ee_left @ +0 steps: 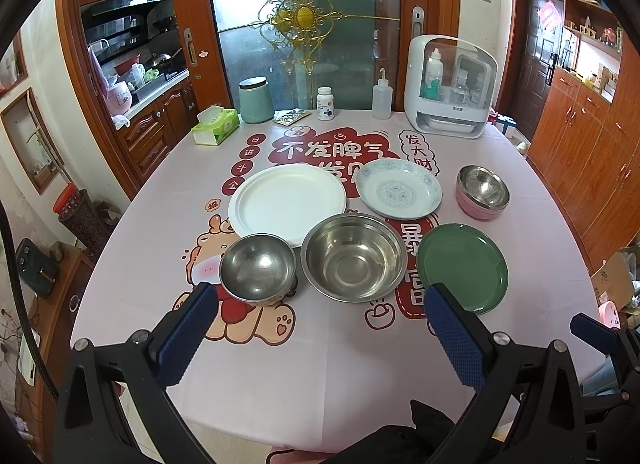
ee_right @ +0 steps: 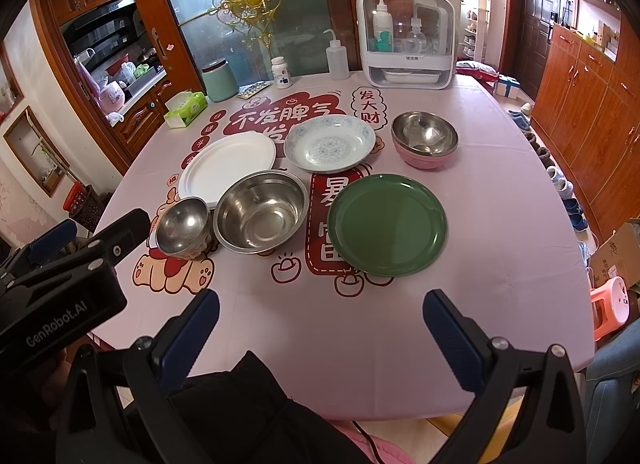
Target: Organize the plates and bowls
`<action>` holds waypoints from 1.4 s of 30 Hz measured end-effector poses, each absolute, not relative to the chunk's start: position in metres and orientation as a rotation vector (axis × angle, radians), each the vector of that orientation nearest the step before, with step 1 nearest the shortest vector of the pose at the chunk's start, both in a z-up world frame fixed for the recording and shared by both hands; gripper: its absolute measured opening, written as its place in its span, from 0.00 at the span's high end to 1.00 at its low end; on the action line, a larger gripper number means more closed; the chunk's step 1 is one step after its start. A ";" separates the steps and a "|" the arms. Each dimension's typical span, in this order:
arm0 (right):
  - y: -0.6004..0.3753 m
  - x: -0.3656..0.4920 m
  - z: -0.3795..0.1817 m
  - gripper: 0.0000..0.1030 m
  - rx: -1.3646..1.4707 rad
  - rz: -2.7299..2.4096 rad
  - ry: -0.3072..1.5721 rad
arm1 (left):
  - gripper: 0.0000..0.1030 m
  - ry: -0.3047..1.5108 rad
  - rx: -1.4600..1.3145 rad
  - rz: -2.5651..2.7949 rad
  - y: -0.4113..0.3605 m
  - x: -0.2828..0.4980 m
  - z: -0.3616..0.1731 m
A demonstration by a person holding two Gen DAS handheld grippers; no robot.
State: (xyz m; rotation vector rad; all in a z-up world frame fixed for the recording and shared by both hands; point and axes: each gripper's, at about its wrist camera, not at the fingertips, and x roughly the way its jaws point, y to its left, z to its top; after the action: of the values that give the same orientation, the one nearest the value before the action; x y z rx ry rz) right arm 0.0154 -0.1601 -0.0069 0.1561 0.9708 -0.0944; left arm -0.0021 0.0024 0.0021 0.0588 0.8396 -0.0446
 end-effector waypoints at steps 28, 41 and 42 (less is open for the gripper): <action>-0.168 0.022 -0.014 0.01 0.187 -0.072 0.997 | 0.01 0.859 0.041 0.033 0.013 -0.001 0.004; -0.159 0.042 -0.033 0.01 0.279 -0.040 1.065 | 0.01 0.951 0.024 0.051 0.038 0.020 -0.015; -0.157 0.045 -0.035 0.01 0.288 -0.036 1.072 | 0.01 0.960 0.019 0.049 0.043 0.022 -0.017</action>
State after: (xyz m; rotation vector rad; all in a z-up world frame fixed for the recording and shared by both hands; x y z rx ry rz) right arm 0.0448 -0.1571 -0.0355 0.2879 1.0720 -0.0363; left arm 0.0223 0.0426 -0.0173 0.0192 0.9599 0.0489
